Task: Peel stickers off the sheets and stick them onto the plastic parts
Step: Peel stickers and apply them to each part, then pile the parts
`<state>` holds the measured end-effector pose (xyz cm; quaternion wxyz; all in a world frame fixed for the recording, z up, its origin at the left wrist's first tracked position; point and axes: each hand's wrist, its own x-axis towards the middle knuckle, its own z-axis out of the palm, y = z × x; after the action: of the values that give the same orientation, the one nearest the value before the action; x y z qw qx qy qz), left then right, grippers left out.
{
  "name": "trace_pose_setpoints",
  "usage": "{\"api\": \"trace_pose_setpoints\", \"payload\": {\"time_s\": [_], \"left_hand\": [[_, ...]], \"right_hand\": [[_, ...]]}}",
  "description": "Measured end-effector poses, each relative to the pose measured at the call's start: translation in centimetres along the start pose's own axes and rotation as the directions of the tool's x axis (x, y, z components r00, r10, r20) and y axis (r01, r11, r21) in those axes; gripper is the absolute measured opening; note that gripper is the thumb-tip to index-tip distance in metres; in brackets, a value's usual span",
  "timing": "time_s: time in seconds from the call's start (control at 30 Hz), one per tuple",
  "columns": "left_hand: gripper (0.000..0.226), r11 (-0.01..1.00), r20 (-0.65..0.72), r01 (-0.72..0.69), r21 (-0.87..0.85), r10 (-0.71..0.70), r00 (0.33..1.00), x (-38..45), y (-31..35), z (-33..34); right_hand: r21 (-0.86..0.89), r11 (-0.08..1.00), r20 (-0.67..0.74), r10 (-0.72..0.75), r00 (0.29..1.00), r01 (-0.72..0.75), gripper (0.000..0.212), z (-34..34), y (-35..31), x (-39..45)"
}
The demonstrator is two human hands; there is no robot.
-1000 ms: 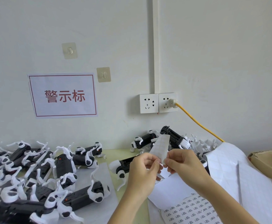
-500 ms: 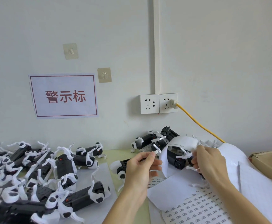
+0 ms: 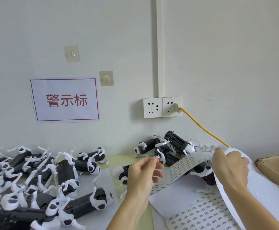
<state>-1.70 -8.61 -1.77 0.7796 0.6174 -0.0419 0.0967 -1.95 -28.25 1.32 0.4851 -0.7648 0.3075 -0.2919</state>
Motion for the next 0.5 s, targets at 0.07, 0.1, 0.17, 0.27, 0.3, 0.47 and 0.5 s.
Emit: {"api": "trace_pose_setpoints", "payload": {"time_s": [0.07, 0.1, 0.17, 0.27, 0.3, 0.47, 0.5], "left_hand": [[0.012, 1.000, 0.000, -0.005, 0.005, 0.005, 1.000, -0.1, 0.1, 0.0], [0.010, 1.000, -0.001, -0.009, 0.005, 0.009, 1.000, -0.1, 0.1, 0.0], [0.008, 1.000, -0.002, -0.016, -0.003, 0.016, 1.000, -0.2, 0.1, 0.0], [0.011, 1.000, 0.006, -0.027, 0.014, 0.027, 1.000, -0.3, 0.2, -0.1], [0.012, 0.999, 0.009, -0.031, 0.025, 0.031, 0.999, -0.3, 0.2, -0.1], [0.016, 0.999, -0.003, -0.037, 0.035, 0.038, 0.999, -0.2, 0.1, 0.1], [0.017, 0.999, -0.010, -0.035, 0.026, 0.035, 0.999, -0.2, 0.1, 0.1]], "right_hand": [[0.027, 1.000, -0.094, 0.004, 0.996, -0.002, 0.053, 0.1, -0.2, -0.2], [0.045, 0.999, -0.130, -0.018, 0.991, 0.024, 0.056, 0.2, -0.3, -0.4], [0.100, 0.987, -0.173, -0.104, 0.979, 0.122, 0.063, 0.3, -0.4, -0.9], [0.187, 0.929, -0.188, -0.287, 0.939, 0.321, 0.049, 0.8, -0.4, -1.7], [0.211, 0.896, -0.181, -0.357, 0.916, 0.391, 0.045, 1.0, -0.5, -2.1], [0.312, 0.795, 0.192, -0.589, 0.785, 0.520, 0.033, 1.8, -1.2, -4.0], [0.308, 0.811, 0.295, -0.578, 0.761, 0.497, 0.034, 2.1, -1.2, -4.4]]}}
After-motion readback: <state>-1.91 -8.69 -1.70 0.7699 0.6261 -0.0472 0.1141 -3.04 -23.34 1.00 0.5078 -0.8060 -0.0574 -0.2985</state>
